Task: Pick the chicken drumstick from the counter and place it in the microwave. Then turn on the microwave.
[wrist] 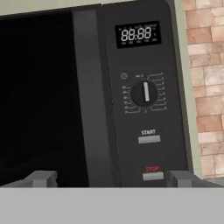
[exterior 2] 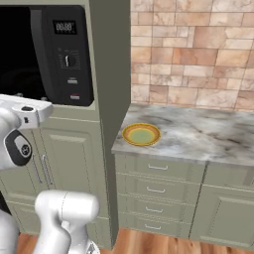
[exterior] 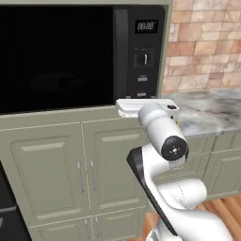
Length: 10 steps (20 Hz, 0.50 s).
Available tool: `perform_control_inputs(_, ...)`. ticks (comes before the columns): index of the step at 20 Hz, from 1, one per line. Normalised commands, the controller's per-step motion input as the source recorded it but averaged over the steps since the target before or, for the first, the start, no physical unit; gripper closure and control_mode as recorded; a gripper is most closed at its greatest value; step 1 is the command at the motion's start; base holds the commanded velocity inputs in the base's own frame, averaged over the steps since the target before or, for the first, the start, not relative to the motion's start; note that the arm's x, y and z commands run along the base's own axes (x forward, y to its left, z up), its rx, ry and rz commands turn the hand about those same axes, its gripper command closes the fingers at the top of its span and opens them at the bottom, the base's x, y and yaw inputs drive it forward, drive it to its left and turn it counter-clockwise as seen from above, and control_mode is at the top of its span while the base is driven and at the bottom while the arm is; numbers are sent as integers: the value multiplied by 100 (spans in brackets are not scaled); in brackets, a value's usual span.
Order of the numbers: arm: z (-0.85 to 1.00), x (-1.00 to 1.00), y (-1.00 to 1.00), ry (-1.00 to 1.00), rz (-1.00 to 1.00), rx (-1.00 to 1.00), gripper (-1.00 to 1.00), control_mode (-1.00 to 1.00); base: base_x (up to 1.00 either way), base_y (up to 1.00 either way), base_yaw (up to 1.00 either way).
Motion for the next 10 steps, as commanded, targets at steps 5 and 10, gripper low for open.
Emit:
perform_control_inputs(5,1,-1,-22,0,0,1,100,-100,0,0,0)
perform_control_inputs(10,1,-2,-35,0,0,1,100,-100,0,0,0)
